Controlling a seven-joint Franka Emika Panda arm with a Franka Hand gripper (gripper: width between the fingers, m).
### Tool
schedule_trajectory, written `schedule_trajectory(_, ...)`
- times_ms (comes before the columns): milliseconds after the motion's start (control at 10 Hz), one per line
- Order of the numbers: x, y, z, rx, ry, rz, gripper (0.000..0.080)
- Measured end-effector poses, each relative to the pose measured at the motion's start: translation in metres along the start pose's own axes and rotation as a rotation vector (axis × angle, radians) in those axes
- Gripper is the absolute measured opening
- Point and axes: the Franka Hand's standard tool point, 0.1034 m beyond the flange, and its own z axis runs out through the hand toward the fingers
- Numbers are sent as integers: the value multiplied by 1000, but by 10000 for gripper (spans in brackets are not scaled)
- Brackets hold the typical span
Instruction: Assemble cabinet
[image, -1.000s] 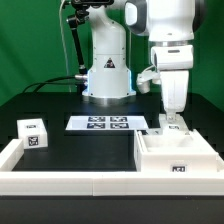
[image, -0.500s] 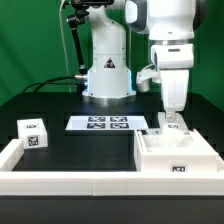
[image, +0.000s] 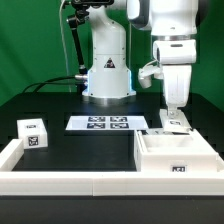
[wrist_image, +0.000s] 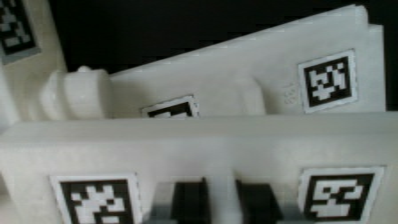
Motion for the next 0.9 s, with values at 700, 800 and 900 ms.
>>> schedule_trajectory(700, 2, 7, 2, 0, 4, 3, 69)
schedule_trajectory(800, 4, 11, 2, -2, 7, 4, 69)
schedule_trajectory(900, 5, 12, 3, -5, 10, 3, 69)
